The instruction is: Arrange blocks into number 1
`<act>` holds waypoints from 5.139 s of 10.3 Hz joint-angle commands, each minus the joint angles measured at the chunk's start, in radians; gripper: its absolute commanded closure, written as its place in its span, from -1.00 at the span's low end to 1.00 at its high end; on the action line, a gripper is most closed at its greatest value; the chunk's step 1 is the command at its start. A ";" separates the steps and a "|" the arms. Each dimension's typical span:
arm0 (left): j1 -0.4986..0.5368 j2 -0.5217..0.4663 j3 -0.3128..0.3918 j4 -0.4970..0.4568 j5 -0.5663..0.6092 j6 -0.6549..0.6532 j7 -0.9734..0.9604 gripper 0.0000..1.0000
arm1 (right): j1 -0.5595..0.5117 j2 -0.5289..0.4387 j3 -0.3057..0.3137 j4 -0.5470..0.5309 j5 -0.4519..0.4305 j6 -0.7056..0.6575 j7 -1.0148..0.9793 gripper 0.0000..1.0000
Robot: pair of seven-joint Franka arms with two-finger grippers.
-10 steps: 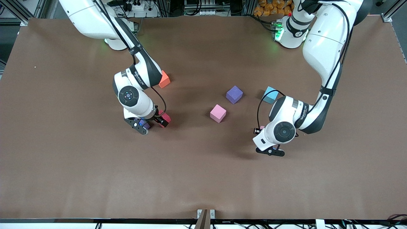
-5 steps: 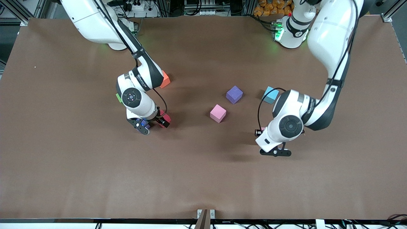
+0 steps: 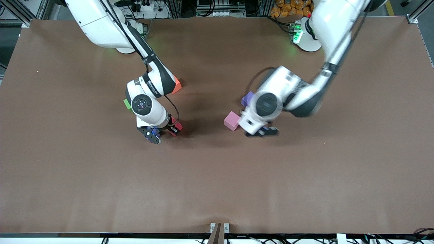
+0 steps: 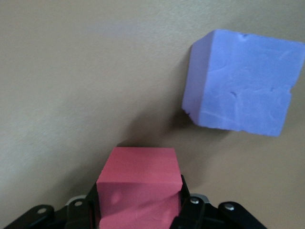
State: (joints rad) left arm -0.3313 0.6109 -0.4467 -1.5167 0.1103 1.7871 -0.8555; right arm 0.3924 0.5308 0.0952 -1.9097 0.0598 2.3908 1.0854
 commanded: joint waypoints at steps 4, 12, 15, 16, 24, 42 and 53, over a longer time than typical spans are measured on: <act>-0.247 0.036 -0.017 -0.072 -0.064 0.147 -0.255 1.00 | -0.110 -0.159 0.005 0.080 0.093 -0.252 -0.301 1.00; -0.402 0.078 -0.010 -0.180 0.034 0.380 -0.347 1.00 | -0.336 -0.373 -0.038 0.103 0.084 -0.484 -0.880 1.00; -0.414 0.087 -0.010 -0.180 0.060 0.380 -0.335 -0.33 | -0.356 -0.388 -0.040 0.104 0.048 -0.513 -0.921 1.00; -0.422 0.089 -0.009 -0.180 0.065 0.379 -0.333 -0.99 | -0.357 -0.390 -0.040 0.106 0.042 -0.513 -0.926 1.00; -0.257 0.000 -0.007 -0.111 0.068 0.273 -0.335 -1.00 | -0.349 -0.373 -0.038 0.123 0.043 -0.539 -0.957 1.00; -0.117 0.139 0.080 -0.103 0.207 0.469 -0.789 -1.00 | -0.100 -0.313 -0.032 0.201 0.046 -0.585 -0.684 1.00; -0.023 0.023 0.074 -0.099 0.203 0.431 -0.469 1.00 | 0.166 -0.183 -0.032 0.218 0.052 -0.501 -0.349 1.00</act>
State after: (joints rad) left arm -0.3653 0.6632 -0.3650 -1.5925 0.3020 2.2393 -1.3893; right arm 0.5330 0.3297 0.0675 -1.6878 0.1149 1.8605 0.6994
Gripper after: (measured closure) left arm 0.405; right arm 0.396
